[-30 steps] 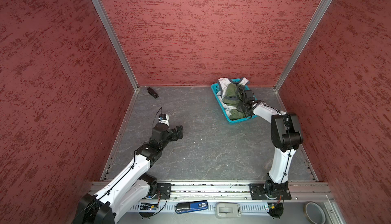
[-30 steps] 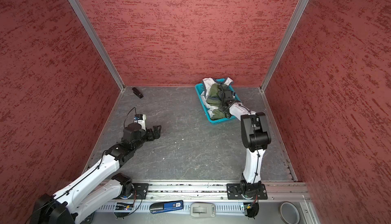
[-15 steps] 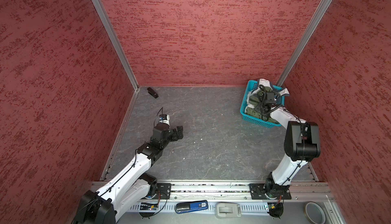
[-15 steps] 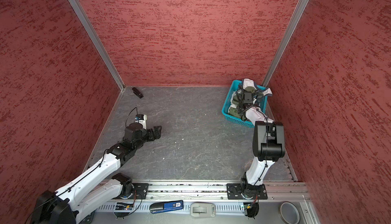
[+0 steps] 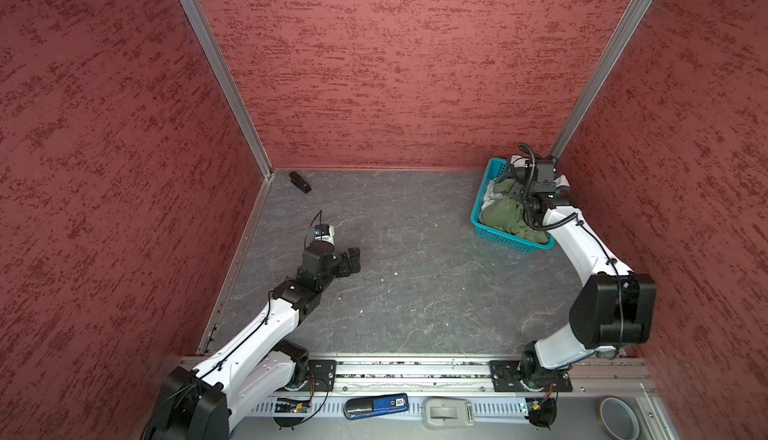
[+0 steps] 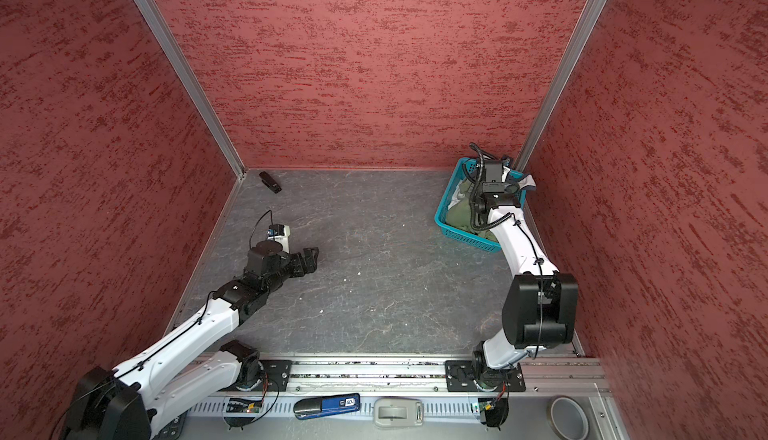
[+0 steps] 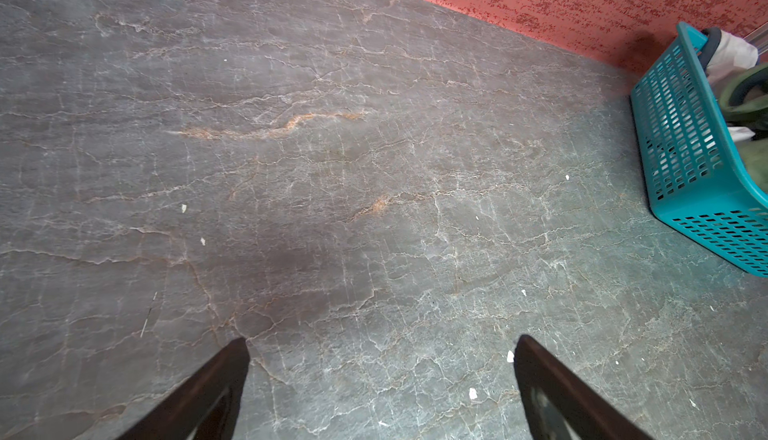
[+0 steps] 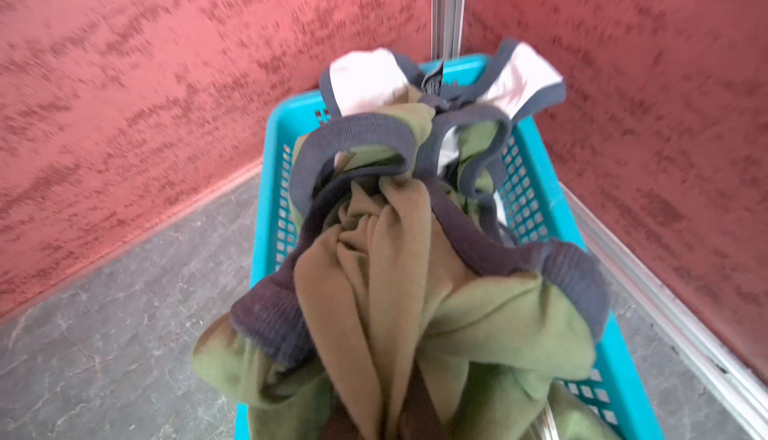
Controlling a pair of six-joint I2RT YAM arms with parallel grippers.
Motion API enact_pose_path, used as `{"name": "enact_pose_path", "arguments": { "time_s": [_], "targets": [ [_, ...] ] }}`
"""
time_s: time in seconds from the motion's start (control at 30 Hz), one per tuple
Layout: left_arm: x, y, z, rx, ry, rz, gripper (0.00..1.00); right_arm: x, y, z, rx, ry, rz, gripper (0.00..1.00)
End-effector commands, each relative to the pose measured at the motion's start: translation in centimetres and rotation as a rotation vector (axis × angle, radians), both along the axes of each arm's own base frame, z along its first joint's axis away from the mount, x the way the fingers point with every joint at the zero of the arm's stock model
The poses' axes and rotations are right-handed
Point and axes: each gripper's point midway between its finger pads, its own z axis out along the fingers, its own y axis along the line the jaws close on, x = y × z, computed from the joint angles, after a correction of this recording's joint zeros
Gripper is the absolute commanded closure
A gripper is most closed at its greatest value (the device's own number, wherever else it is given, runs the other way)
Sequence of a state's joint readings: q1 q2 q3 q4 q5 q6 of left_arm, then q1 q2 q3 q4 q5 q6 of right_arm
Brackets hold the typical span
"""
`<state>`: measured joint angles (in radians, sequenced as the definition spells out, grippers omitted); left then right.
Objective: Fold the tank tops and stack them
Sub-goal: 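Lift the green tank top from the basket with the right gripper onto the table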
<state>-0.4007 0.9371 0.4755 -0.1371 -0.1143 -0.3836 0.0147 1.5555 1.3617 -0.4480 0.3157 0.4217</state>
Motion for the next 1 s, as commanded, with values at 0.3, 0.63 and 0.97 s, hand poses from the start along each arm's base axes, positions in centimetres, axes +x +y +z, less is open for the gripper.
{"name": "enact_pose_path", "arguments": {
  "time_s": [0.3, 0.63, 0.97],
  "targets": [
    [0.7, -0.2, 0.4, 0.026, -0.024, -0.009, 0.01, -2.8, 2.9, 18.7, -0.123, -0.378, 0.004, 0.88],
    [0.5, -0.2, 0.8, 0.027, -0.037, -0.009, 0.01, -6.0, 12.3, 29.5, -0.178, -0.632, 0.214, 0.91],
    [0.0, 1.6, 1.7, 0.05, -0.071, 0.074, 0.01, -4.8, 29.6, 23.3, -0.056, -0.48, 0.685, 0.92]
  ]
}}
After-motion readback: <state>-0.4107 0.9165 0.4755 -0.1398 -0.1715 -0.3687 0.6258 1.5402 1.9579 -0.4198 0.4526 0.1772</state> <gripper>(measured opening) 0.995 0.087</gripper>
